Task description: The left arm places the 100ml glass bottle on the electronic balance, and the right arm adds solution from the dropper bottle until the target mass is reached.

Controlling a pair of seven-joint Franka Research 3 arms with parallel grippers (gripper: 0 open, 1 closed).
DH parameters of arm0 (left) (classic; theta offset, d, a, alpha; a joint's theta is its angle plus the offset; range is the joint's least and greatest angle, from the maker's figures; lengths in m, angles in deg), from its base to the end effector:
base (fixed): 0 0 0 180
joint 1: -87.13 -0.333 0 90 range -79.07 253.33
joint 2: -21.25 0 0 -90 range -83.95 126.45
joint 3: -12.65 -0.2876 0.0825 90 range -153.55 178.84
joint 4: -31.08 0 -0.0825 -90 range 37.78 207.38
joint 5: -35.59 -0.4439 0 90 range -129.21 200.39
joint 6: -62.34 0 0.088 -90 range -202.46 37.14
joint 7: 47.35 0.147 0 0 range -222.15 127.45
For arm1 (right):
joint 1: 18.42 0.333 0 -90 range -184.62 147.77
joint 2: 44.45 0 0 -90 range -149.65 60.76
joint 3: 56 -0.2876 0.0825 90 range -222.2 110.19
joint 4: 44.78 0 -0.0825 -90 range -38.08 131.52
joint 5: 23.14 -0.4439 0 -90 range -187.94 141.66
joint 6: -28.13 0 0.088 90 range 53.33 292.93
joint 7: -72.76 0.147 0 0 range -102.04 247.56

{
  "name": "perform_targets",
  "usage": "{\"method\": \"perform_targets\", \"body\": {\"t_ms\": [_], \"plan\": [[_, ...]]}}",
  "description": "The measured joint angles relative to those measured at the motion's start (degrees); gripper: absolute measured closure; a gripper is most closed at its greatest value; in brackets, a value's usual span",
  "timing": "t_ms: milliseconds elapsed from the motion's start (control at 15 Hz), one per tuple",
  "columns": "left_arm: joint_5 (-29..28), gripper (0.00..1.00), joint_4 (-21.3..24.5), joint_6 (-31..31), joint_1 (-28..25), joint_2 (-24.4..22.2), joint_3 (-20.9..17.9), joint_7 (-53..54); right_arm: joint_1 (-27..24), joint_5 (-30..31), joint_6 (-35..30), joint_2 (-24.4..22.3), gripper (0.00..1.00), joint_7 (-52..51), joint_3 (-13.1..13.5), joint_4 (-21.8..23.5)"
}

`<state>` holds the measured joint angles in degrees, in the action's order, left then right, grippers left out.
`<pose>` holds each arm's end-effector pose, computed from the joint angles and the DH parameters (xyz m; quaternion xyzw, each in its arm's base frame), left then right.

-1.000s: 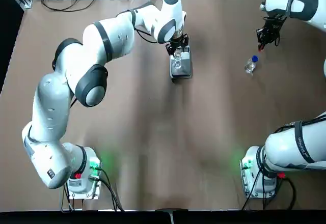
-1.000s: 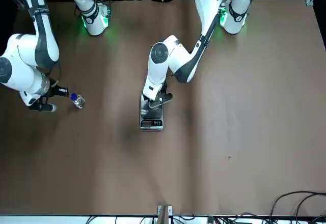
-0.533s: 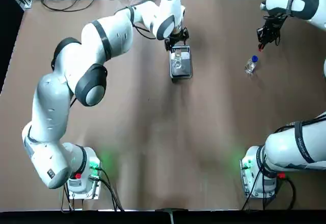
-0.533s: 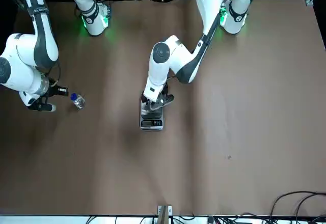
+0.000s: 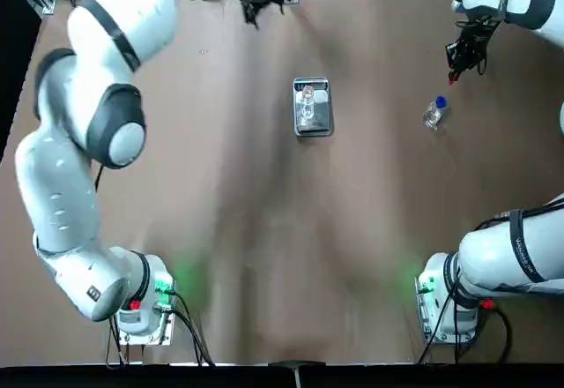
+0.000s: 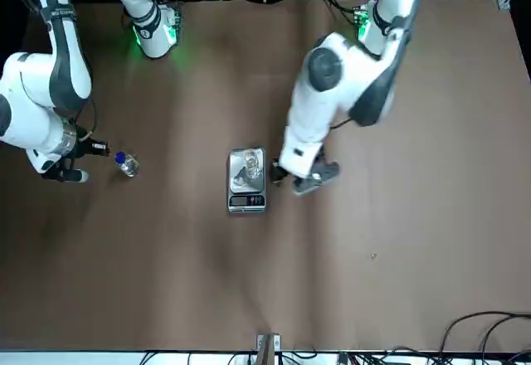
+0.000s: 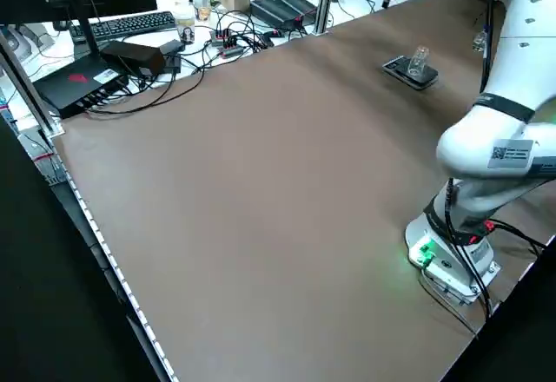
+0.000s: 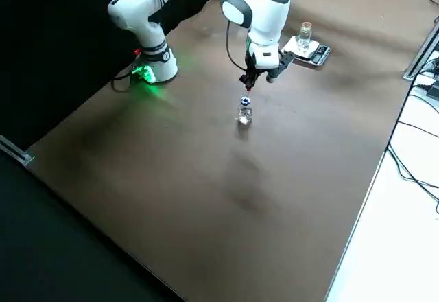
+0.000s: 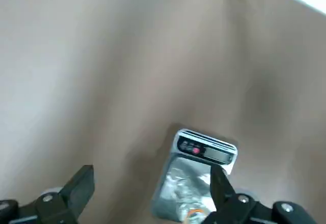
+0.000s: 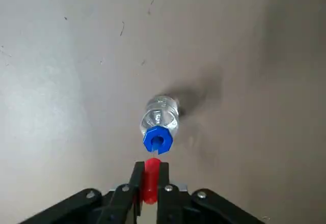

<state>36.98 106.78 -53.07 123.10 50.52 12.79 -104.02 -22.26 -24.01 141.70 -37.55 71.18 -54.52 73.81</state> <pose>0.6257 -0.4589 0.3800 0.9790 0.1820 0.0541 0.0741 0.5792 -0.0525 0.2561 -0.9939 0.0363 0.1033 0.0113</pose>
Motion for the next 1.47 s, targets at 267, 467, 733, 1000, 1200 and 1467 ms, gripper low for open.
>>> {"method": "perform_targets", "body": {"t_ms": [267, 467, 733, 1000, 1200, 1467], "plan": [[-0.03, 0.0, 0.11, 9.94, -6.6, -5.68, -0.11, 11.65, 0.0, 0.0, -0.12, 0.0, 0.85, 0.0, -0.01, -0.16], [-0.05, 0.0, 0.24, 17.41, -12.56, -9.11, -0.06, 23.13, 0.0, 0.0, -0.72, -0.01, 0.86, 0.01, 0.0, -0.68], [0.02, 0.0, 3.39, 23.33, -22.51, -14.86, 0.14, 41.16, 0.0, 0.0, -2.75, -0.03, 0.86, 0.01, 0.0, -2.13], [0.03, 0.0, 8.44, 23.43, -27.84, -18.78, 0.22, 50.99, 0.0, 0.0, -3.6, -0.05, 0.85, 0.02, 0.0, -3.01], [0.0, 0.0, 11.06, 23.43, -31.1, -21.07, 0.21, 56.14, 0.0, 0.0, -3.69, -0.05, 0.85, 0.02, 0.0, -3.06], [-0.01, 0.0, 12.36, 23.43, -32.74, -22.47, 0.22, 59.78, 0.0, 0.0, -4.51, -0.05, 0.85, 0.02, -0.07, -3.45]]}}
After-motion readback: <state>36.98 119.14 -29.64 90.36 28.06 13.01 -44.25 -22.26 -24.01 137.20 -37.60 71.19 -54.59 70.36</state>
